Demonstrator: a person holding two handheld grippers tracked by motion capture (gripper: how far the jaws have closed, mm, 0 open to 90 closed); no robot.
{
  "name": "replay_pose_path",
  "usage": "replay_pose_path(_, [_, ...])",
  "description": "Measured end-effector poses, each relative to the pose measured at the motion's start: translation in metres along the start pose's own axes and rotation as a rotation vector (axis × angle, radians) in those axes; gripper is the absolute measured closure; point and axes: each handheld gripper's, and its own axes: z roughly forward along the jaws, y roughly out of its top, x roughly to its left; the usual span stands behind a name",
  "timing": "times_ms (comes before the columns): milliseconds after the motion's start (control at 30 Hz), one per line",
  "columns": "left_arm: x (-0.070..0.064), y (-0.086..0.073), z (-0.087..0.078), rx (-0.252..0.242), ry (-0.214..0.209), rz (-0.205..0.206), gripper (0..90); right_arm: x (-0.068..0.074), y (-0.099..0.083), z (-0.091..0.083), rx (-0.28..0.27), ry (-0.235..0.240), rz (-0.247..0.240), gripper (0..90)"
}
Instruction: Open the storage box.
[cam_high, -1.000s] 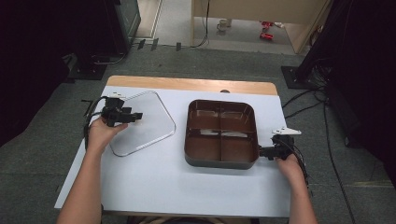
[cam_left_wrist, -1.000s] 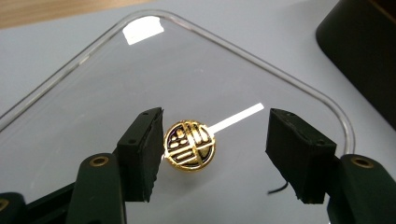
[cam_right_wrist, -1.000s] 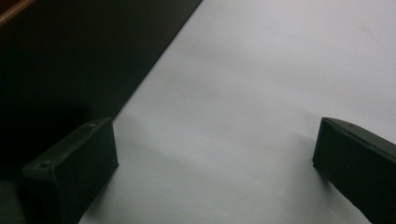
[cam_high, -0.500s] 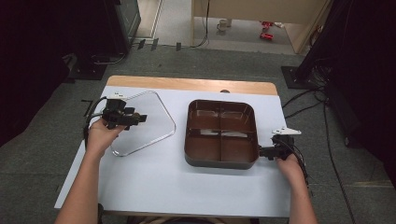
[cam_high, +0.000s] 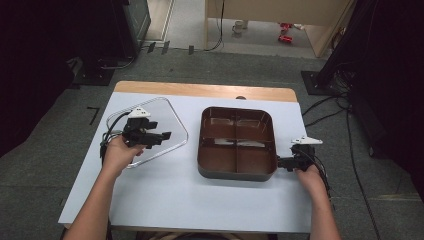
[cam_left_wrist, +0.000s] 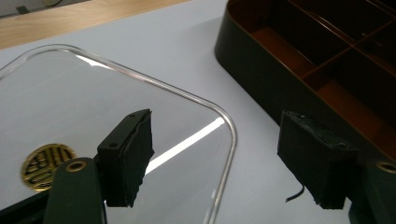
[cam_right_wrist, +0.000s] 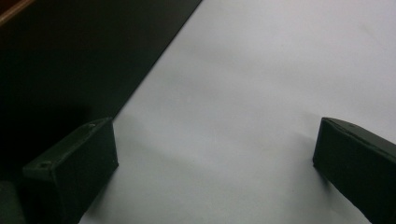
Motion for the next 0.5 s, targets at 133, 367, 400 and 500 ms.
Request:
replay_pose_path(133, [-0.014, -0.008, 0.006, 0.006, -0.019, 0.029, 25.8, 0.000, 0.000, 0.000, 0.000, 0.000, 0.002, 0.0])
replay_pose_path(367, [-0.034, -0.021, 0.016, 0.032, -0.043, 0.083, 22.4, 0.000, 0.000, 0.000, 0.000, 0.000, 0.001, 0.0])
replay_pose_path(400, [-0.036, -0.022, 0.017, 0.035, -0.046, 0.087, 22.4, 0.000, 0.000, 0.000, 0.000, 0.000, 0.001, 0.0])
replay_pose_path(500, [-0.040, -0.025, 0.020, 0.041, -0.049, 0.090, 22.5, 0.000, 0.000, 0.000, 0.001, 0.001, 0.003, 0.0])
